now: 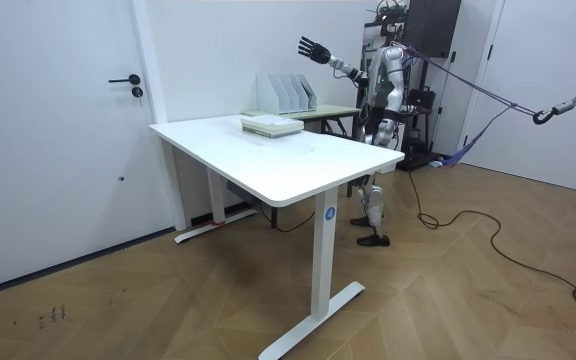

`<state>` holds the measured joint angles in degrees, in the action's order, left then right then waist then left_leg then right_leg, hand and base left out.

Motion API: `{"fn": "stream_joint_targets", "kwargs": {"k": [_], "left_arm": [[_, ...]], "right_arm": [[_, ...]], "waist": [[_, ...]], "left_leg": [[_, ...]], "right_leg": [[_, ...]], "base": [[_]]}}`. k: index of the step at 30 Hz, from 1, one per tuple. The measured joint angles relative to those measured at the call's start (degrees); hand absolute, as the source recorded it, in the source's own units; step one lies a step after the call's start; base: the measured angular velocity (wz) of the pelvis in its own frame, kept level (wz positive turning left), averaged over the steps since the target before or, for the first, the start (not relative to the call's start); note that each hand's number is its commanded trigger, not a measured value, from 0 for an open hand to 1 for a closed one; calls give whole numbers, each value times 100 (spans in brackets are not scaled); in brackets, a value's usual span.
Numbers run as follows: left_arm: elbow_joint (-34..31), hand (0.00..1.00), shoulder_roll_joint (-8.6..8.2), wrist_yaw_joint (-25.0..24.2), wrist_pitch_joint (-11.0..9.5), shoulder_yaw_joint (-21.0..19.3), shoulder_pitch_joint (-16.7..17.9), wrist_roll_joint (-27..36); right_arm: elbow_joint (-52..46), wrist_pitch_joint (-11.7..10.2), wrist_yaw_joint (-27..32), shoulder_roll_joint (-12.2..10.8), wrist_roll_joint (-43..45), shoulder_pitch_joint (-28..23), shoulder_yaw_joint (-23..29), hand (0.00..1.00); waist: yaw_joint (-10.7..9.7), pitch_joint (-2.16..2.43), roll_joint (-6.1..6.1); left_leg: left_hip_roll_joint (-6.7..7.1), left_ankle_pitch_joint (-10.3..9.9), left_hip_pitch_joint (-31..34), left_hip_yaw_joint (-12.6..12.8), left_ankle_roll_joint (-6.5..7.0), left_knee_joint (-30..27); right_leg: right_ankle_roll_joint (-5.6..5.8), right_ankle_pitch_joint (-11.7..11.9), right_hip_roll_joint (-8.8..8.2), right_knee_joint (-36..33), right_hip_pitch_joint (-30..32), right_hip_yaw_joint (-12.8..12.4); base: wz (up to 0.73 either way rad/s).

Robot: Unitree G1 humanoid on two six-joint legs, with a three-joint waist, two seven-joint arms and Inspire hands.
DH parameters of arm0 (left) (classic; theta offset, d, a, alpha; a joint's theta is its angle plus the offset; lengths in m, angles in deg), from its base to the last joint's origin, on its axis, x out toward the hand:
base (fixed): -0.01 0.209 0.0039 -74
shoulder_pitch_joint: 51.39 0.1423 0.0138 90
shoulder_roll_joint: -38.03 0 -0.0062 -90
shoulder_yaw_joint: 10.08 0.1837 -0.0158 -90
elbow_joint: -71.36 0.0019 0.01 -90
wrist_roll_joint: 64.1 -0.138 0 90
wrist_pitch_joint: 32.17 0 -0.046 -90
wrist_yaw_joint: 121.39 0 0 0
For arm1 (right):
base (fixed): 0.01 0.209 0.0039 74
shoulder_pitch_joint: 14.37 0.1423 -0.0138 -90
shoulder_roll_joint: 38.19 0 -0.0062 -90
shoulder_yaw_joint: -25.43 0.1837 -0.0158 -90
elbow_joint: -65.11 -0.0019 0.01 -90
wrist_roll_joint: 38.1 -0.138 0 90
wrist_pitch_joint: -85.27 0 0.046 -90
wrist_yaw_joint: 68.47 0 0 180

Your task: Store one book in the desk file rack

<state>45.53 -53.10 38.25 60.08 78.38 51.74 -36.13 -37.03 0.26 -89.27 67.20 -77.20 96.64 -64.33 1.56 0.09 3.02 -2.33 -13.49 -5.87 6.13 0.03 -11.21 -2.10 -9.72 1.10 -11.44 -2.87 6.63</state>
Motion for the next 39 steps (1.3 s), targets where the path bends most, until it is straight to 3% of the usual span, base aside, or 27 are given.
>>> {"fn": "stream_joint_targets", "kwargs": {"k": [4,9,13,17,20,25,31,33,35,39], "left_arm": [[2,0,88,-69,41,90,-22,74],[-4,0,252,-119,289,109,-251,-5],[23,0,392,-163,445,419,-432,-2],[20,0,396,-110,481,577,-592,-18],[116,0,386,-103,475,708,-680,68],[113,0,282,56,435,726,-680,115],[223,0,148,243,405,647,-667,118],[178,0,94,346,404,556,-597,107],[190,0,75,405,402,555,-585,113],[232,0,6,519,353,553,-530,122]], "right_arm": [[-8,90,-937,1,268,-216,-581,0],[-5,475,-2172,21,1256,-739,-1074,0],[247,541,-2747,31,2113,-1116,-1502,0],[730,636,-3068,-60,3809,-1844,-1764,0],[1629,652,-3053,-91,4937,-2281,-1781,0],[2431,683,-3012,-216,6386,-2621,-1778,0],[4133,631,-2347,-796,7187,-2738,-1738,0],[4773,618,-1971,-1025,7809,-2882,-1639,0],[5445,614,-1602,-1139,8183,-2923,-1649,0],[6602,635,-998,-1288,8482,-3143,-1398,0]], "waist": [[146,8,80],[356,-10,236],[404,-15,247],[558,-62,171],[647,-81,127],[646,-38,37],[679,-9,-5],[658,-2,-13],[652,-13,-36],[597,19,-121]], "left_leg": [[-22,2,-90,-16,-3,33],[-24,-14,1,-20,4,44],[5,-16,82,-123,12,-23],[10,-14,124,-157,15,-36],[32,-14,135,-156,16,-28],[59,-9,190,-160,18,-52],[92,-3,101,-154,30,-17],[110,2,94,-145,44,-7],[117,2,40,-132,49,3],[117,-2,12,-112,61,54]], "right_leg": [[-1,1,-18,-12,-65,1],[12,12,-8,-13,-45,26],[20,27,-40,-25,-22,131],[19,28,-51,-21,8,150],[22,26,-78,-15,17,173],[20,25,-86,-22,110,130],[40,10,-81,-4,49,121],[55,3,-103,-18,62,124],[68,-6,-112,-20,-17,125],[79,-16,-108,-20,-46,125]], "base": [[0],[3],[12],[3],[0],[-5],[0],[0],[0],[0]]}}
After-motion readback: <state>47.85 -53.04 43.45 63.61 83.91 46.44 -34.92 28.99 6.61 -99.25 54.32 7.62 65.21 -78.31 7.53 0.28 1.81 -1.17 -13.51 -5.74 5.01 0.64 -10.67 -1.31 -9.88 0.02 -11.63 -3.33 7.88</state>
